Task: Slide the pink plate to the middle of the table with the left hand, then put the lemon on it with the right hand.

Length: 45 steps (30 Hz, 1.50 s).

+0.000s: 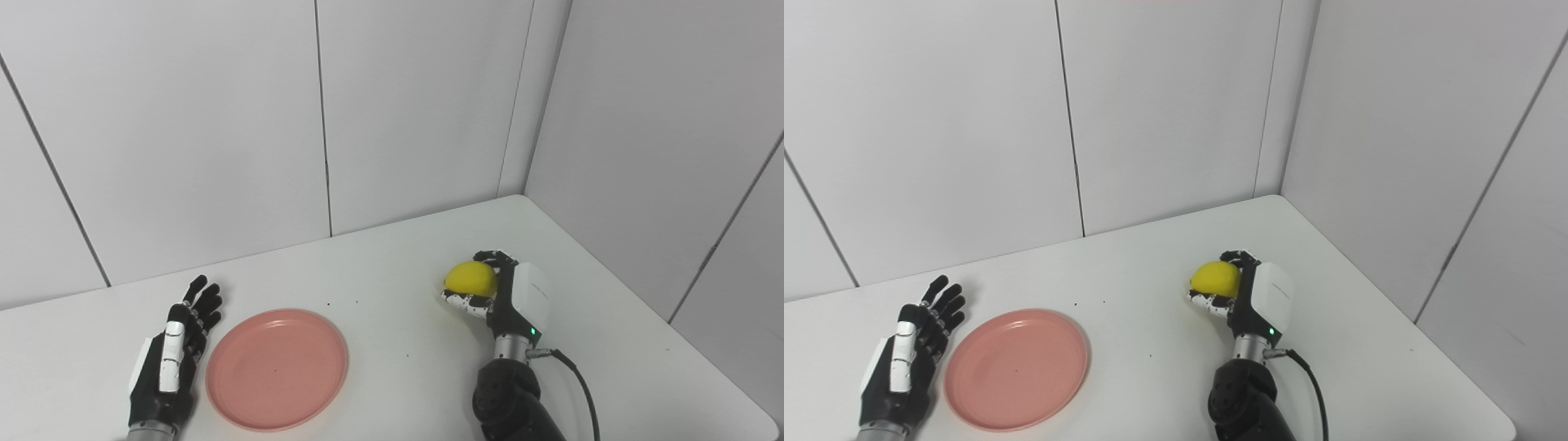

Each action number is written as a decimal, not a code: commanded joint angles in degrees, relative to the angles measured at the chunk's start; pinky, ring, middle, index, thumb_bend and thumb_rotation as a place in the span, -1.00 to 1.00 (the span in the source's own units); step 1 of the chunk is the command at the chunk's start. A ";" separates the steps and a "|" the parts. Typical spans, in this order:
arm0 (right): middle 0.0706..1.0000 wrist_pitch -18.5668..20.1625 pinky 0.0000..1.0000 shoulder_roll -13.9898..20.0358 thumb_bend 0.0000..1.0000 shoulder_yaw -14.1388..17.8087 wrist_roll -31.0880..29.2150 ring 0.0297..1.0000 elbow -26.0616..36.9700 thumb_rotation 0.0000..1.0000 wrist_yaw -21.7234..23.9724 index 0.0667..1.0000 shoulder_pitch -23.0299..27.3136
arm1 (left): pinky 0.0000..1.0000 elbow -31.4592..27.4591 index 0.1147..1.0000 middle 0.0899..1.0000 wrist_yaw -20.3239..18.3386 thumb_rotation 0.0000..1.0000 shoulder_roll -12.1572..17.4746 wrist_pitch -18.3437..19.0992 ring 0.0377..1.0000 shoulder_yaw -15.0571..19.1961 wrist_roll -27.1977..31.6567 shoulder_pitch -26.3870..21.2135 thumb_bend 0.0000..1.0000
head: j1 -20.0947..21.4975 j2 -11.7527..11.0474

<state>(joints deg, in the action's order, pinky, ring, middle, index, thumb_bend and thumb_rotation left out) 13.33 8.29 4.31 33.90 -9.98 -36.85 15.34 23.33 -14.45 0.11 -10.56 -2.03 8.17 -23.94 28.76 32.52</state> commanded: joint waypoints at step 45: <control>-0.14 -16.25 -0.24 -6.03 0.03 -21.76 4.66 -0.21 6.50 -1.00 15.35 0.01 6.24 | 0.97 -6.00 0.86 0.88 9.33 1.00 -4.80 3.14 0.93 -2.91 -7.39 2.84 0.27 | -19.59 0.96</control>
<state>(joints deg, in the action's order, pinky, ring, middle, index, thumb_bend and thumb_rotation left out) 0.58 2.60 -17.17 37.81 -4.12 -20.92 19.29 17.19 -5.47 -3.70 -4.85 -4.76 0.84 -19.73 9.23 33.40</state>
